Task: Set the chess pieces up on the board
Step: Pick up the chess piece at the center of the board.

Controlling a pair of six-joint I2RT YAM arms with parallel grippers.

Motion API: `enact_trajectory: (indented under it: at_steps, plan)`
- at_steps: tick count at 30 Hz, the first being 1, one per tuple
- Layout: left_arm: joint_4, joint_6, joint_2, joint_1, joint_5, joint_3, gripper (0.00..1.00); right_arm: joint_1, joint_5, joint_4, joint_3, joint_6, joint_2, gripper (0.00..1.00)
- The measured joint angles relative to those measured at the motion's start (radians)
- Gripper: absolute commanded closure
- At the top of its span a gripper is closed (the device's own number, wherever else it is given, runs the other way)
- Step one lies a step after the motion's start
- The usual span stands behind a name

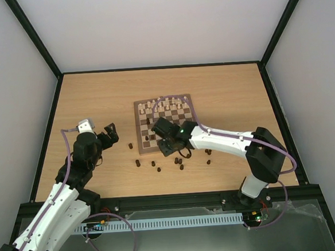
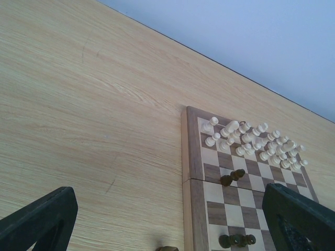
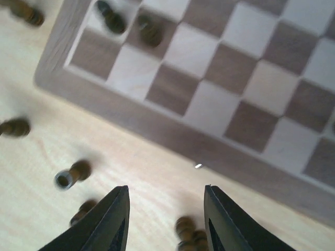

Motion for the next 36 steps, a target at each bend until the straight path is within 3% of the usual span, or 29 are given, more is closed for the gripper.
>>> enact_trajectory:
  at_steps: [7, 20, 32, 36]
  plan:
    - [0.0, 0.0, 0.001, 0.002, 0.0, 0.0, 0.01, 0.124, -0.045, 0.027, -0.071, 0.029, -0.011, 0.61]
    - [0.0, 0.0, -0.003, 0.003, -0.002, 0.0, 0.0, 0.185, -0.085, 0.066, -0.074, 0.06, 0.067, 0.58]
    - [-0.001, 0.0, -0.011, 0.003, -0.003, 0.0, 0.0, 0.202, -0.098, 0.081, -0.071, 0.071, 0.125, 0.68]
    - [-0.001, 0.0, -0.012, 0.003, -0.003, 0.0, 0.0, 0.202, -0.098, 0.085, -0.064, 0.073, 0.137, 0.76]
